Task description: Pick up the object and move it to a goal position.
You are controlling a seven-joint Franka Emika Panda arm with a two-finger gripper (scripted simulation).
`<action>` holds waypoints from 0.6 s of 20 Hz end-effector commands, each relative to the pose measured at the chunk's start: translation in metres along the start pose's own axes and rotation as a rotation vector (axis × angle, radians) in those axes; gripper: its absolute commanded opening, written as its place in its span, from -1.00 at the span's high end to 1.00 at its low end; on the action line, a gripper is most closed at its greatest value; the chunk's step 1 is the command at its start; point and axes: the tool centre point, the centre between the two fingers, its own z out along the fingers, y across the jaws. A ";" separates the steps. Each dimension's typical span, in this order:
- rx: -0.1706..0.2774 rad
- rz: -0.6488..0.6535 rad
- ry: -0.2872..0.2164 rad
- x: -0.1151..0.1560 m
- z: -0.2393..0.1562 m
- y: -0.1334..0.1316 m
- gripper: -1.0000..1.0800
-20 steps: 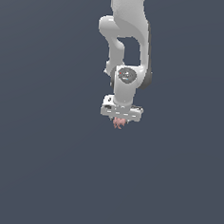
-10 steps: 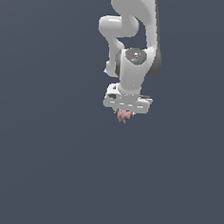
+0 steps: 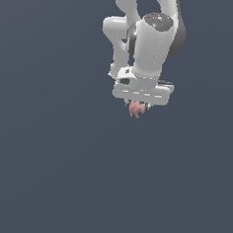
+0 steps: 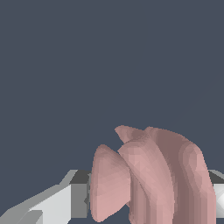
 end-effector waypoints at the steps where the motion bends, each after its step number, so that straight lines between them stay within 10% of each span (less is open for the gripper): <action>1: -0.001 0.000 -0.001 0.001 -0.017 -0.004 1.00; 12: 0.000 0.000 -0.002 0.007 -0.051 -0.013 1.00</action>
